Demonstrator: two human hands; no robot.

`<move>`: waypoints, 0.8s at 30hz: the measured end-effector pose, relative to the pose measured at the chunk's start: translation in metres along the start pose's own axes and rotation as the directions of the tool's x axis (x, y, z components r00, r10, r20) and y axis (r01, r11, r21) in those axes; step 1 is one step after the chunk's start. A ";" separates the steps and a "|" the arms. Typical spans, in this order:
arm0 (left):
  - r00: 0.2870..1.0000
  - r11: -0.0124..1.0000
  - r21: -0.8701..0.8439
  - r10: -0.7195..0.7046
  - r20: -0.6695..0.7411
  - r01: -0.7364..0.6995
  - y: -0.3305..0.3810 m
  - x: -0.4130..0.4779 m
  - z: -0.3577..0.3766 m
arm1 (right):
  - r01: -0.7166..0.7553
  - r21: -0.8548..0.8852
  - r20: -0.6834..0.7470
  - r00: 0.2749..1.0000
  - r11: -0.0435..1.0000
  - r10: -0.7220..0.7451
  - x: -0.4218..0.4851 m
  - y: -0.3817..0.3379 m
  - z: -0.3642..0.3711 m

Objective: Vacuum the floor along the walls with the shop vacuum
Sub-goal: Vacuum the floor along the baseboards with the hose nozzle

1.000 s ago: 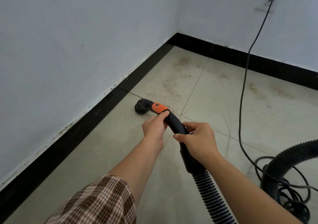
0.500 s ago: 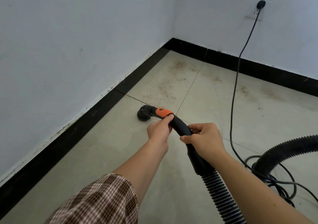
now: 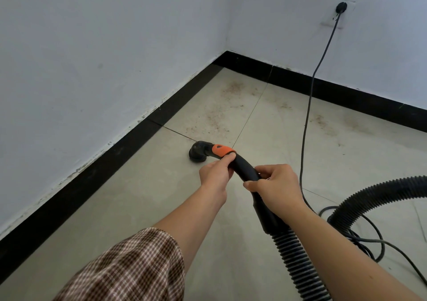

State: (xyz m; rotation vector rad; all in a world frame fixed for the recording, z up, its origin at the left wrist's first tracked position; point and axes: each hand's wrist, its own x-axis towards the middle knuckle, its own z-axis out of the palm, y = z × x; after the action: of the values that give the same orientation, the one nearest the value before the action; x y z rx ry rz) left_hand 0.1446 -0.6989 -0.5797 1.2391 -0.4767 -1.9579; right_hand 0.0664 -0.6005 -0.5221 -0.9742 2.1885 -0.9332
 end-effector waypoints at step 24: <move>0.998 0.991 0.129 -0.035 0.048 0.029 -0.057 -0.024 0.048 | -0.089 -0.013 -0.084 0.993 0.996 0.087 -0.027 0.031 -0.062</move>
State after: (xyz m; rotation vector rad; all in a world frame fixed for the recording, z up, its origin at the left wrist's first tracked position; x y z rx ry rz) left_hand 0.0850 -0.6476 -0.5805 1.2866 -0.6195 -2.0157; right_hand 0.0255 -0.5409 -0.5032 -0.8529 2.2928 -0.9315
